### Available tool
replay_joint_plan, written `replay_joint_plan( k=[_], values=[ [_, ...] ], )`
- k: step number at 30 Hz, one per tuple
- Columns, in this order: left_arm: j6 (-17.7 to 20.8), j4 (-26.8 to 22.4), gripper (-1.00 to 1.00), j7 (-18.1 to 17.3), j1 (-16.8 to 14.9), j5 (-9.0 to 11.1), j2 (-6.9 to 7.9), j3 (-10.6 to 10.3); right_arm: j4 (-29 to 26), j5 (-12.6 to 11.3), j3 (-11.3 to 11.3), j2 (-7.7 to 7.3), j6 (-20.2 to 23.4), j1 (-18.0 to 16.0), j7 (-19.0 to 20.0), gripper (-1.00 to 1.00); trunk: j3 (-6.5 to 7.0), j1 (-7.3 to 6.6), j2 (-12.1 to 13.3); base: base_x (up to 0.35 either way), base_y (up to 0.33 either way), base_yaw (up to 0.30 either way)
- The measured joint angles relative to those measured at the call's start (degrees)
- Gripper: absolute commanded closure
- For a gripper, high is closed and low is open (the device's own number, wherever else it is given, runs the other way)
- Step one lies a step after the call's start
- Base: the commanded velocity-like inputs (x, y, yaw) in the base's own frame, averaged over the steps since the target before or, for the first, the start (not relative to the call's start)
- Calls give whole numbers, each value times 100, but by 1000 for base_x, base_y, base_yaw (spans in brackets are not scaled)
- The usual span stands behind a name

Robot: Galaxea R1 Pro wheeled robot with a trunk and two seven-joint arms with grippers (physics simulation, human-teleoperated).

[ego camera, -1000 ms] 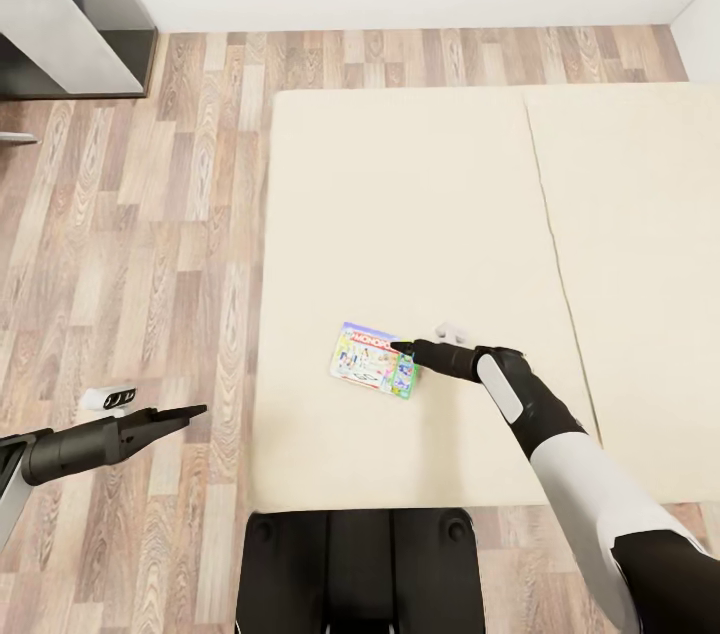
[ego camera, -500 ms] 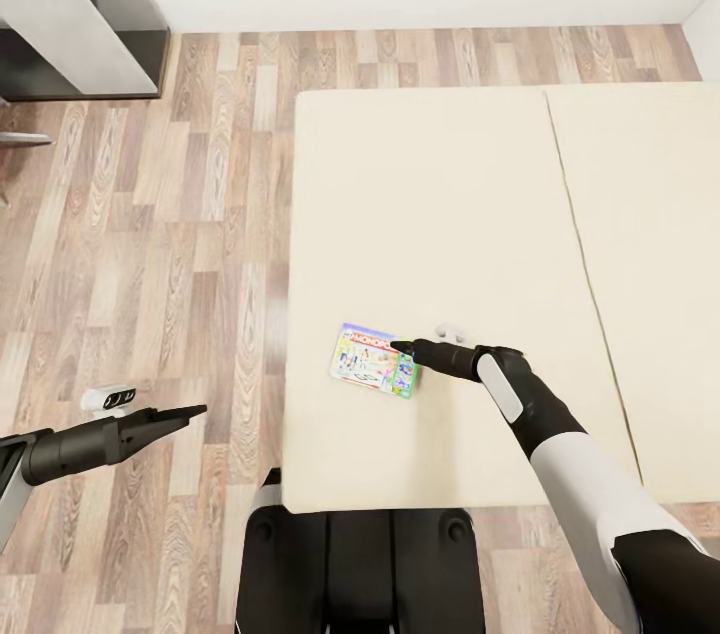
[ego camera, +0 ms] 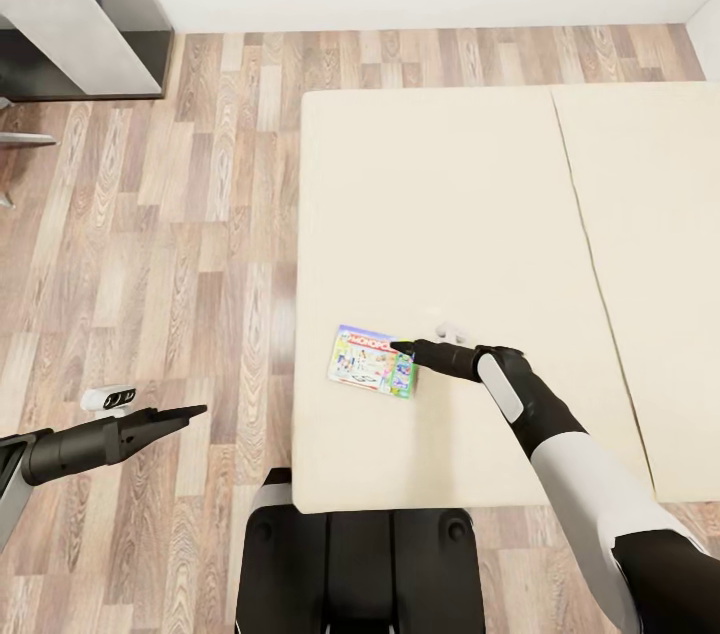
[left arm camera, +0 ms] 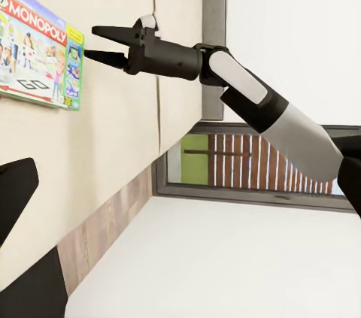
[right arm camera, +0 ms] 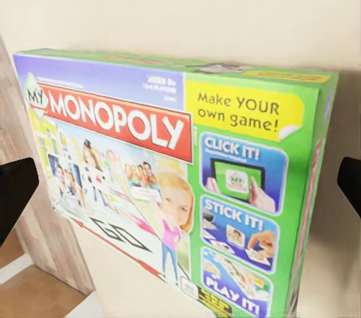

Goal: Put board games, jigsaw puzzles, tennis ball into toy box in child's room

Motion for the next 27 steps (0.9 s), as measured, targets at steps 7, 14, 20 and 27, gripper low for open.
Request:
replay_joint_plan(
  k=[7,14,20,27],
  values=[
    [0,0,-100,0,0,0,0,0,0,-3,-1,6,13,0,-3,-100,0,0,0,0,7,0],
    [0,-1,-100,0,0,-1,0,1,1,4,-1,11,13,0,-6,-100,0,0,0,0,57,0],
    [0,-2,-100,0,1,-1,0,1,1,6,-4,17,12,0,-6,-100,0,0,0,0,154,0],
    [0,-2,-100,0,1,-1,0,1,-3,6,0,28,12,0,-9,-100,0,0,0,0,133,0]
  ],
)
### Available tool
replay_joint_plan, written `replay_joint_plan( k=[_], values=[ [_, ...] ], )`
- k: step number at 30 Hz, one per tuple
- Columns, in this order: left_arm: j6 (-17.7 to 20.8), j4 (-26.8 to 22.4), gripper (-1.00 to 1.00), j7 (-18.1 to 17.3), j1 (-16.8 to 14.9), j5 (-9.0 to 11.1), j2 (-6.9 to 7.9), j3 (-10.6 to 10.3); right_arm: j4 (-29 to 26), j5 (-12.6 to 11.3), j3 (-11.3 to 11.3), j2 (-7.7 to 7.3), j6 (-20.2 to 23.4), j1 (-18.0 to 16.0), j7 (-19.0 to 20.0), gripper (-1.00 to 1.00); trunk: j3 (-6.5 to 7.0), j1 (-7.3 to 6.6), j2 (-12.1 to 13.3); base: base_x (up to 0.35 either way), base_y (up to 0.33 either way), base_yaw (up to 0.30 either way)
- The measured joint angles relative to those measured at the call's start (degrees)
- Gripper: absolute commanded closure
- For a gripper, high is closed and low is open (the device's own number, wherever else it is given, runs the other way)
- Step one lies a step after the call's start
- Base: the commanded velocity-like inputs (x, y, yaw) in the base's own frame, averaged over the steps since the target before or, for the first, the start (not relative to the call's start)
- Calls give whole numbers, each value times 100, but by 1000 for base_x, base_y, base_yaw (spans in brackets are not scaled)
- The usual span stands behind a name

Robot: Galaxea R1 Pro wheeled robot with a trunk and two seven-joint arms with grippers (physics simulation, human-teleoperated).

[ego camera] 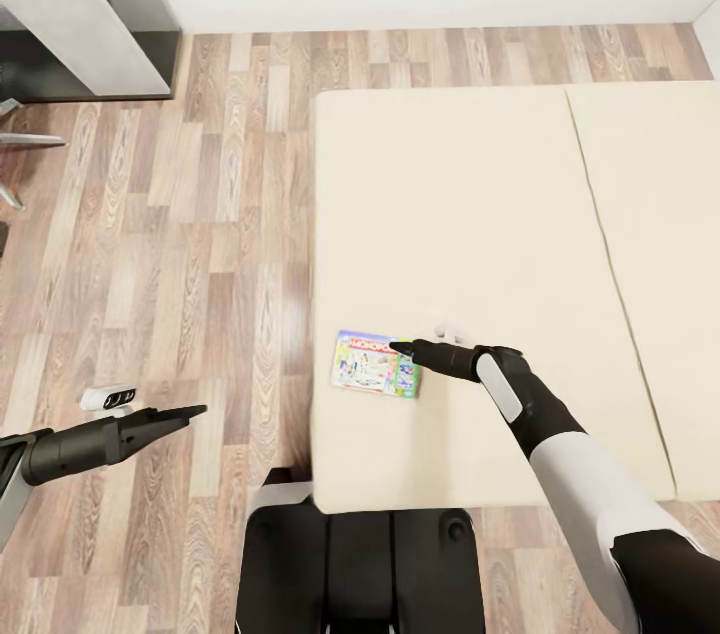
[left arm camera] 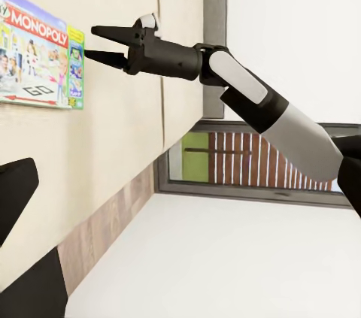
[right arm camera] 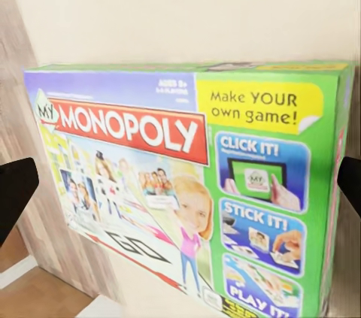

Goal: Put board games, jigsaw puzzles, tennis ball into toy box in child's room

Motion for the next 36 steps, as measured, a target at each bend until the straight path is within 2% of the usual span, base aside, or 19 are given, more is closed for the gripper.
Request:
replay_joint_plan(
  k=[12,36],
  values=[
    [0,1,-100,0,0,1,0,-1,-5,-1,0,1,1,0,3,-100,0,0,0,0,90,0],
    [0,1,-100,0,0,0,31,0,-5,1,0,1,1,0,1,-100,0,0,0,0,31,0]
  ],
)
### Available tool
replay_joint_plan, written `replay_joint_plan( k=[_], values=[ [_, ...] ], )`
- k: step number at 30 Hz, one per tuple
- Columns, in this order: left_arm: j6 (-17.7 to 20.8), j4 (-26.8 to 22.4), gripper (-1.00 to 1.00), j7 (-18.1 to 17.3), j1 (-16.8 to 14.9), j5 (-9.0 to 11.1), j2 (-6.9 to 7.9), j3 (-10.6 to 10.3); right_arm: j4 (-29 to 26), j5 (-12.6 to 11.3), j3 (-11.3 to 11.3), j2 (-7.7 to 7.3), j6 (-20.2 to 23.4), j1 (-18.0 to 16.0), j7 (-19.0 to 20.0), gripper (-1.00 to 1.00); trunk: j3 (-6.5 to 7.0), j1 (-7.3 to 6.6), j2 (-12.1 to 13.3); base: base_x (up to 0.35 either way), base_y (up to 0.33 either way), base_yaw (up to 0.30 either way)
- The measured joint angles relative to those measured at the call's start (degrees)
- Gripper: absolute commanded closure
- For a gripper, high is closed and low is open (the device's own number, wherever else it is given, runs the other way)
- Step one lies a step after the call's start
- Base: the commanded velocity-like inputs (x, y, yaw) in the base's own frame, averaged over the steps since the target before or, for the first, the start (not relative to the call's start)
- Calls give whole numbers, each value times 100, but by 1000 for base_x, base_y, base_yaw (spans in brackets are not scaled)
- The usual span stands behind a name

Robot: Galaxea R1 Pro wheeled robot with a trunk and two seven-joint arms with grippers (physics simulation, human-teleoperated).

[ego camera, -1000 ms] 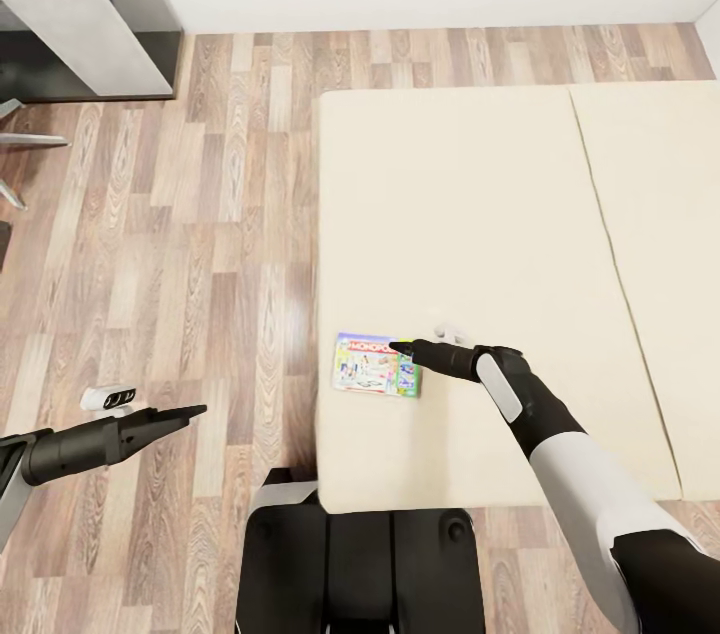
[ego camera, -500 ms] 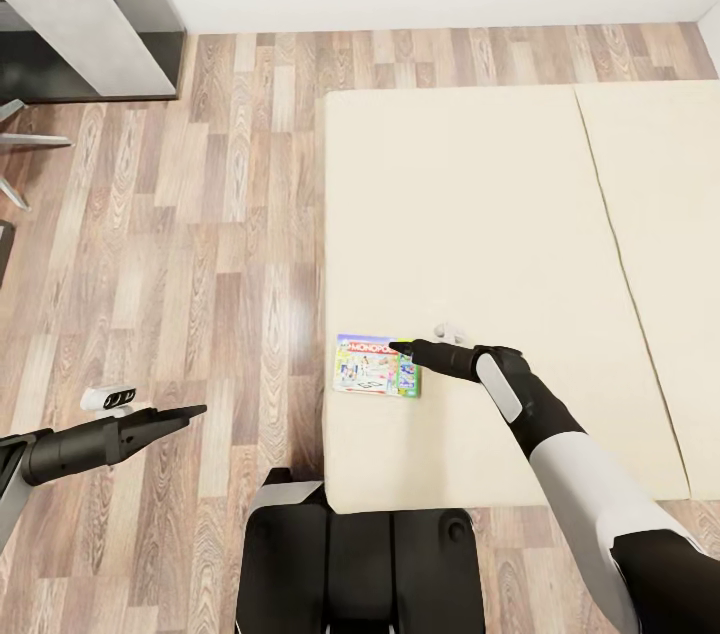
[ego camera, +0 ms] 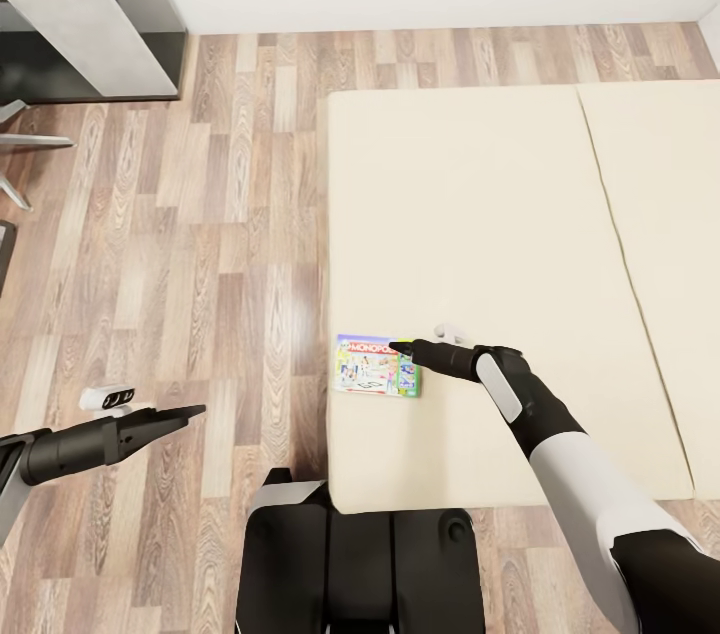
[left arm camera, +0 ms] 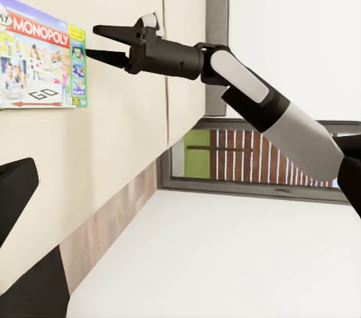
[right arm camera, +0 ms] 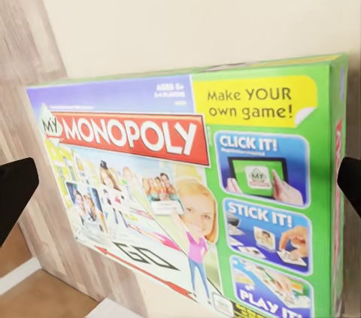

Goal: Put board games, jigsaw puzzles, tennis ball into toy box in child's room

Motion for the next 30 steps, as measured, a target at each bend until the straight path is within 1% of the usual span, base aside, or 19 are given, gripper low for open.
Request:
replay_joint_plan(
  k=[4,30],
  values=[
    [0,0,-100,0,0,0,3,0,0,0,0,0,0,0,-5,-100,0,0,0,0,120,0],
    [0,1,-100,0,0,0,4,0,0,-3,0,9,2,-1,-7,-100,0,0,0,0,63,0]
  ],
)
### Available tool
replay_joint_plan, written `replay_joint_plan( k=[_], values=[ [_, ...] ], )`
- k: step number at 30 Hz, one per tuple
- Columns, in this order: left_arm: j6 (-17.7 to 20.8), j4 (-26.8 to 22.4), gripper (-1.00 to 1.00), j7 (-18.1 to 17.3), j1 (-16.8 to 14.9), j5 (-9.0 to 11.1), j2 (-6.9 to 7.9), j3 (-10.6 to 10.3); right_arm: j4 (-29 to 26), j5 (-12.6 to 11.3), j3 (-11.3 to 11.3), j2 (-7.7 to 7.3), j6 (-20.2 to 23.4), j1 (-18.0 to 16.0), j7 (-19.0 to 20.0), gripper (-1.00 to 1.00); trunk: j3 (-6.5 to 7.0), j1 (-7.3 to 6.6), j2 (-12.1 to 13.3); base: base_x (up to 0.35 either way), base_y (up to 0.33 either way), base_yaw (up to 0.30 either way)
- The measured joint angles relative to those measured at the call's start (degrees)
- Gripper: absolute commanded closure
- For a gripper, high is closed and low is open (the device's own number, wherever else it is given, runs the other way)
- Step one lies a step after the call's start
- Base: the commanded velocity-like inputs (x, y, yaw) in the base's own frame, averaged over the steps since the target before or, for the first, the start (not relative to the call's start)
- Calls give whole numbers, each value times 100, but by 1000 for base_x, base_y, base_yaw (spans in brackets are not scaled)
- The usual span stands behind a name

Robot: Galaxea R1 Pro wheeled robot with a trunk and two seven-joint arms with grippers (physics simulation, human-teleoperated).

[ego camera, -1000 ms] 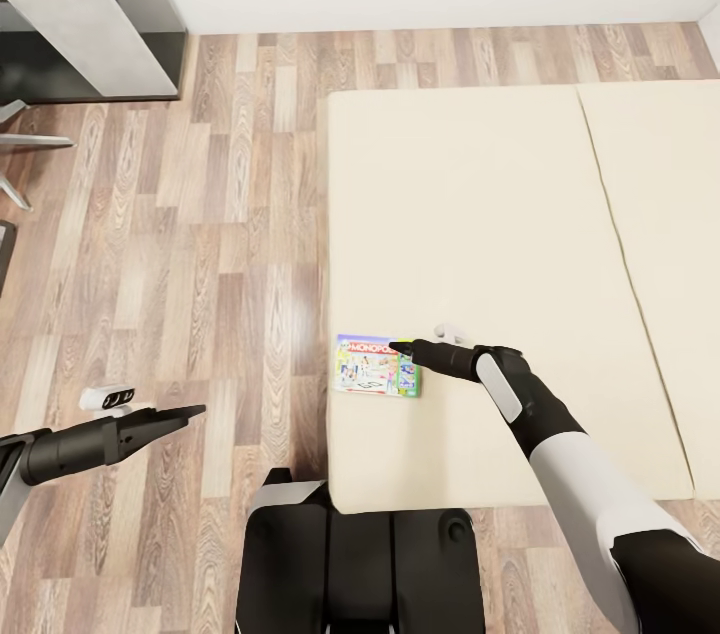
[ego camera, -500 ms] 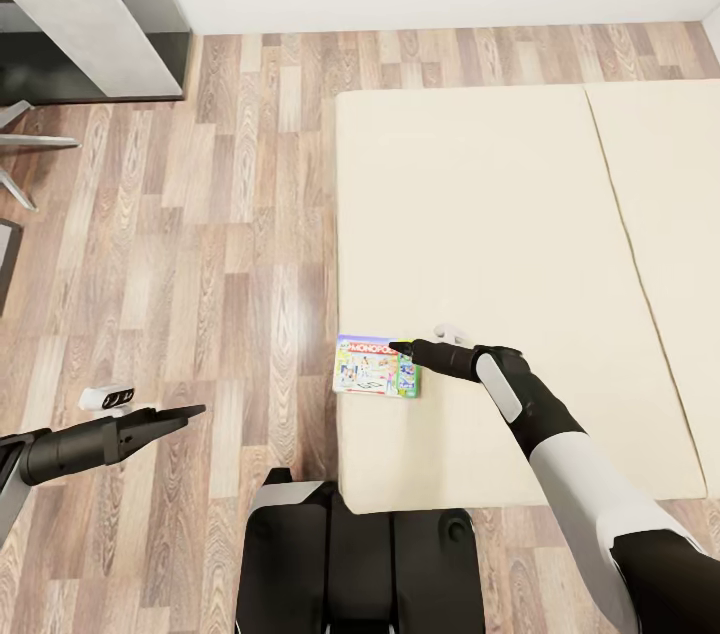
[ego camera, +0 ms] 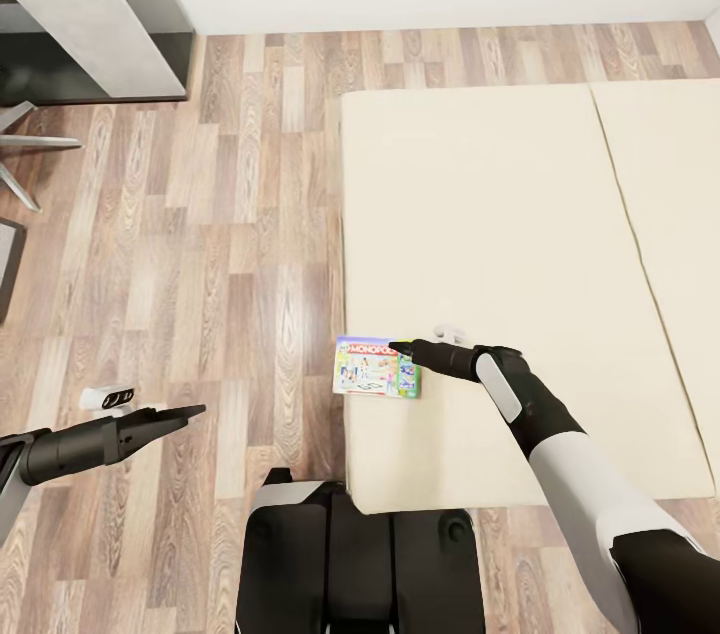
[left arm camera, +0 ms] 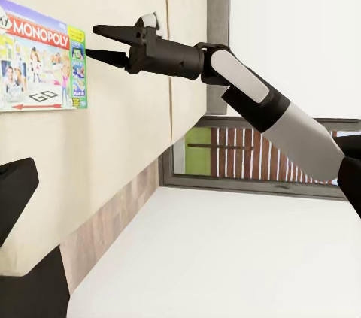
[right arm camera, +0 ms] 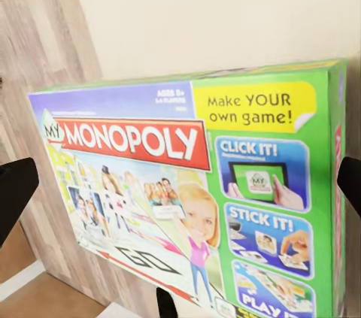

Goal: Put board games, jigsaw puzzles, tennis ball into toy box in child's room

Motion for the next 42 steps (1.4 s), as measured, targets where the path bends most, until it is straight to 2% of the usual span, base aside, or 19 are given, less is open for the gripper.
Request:
replay_joint_plan(
  k=[7,42],
  values=[
    [0,0,-100,0,0,0,0,0,0,-4,0,0,0,-6,0,-100,0,0,0,0,123,0],
    [0,1,-100,0,0,0,0,0,0,-26,0,-8,3,-7,0,-100,0,0,0,0,17,0]
  ],
)
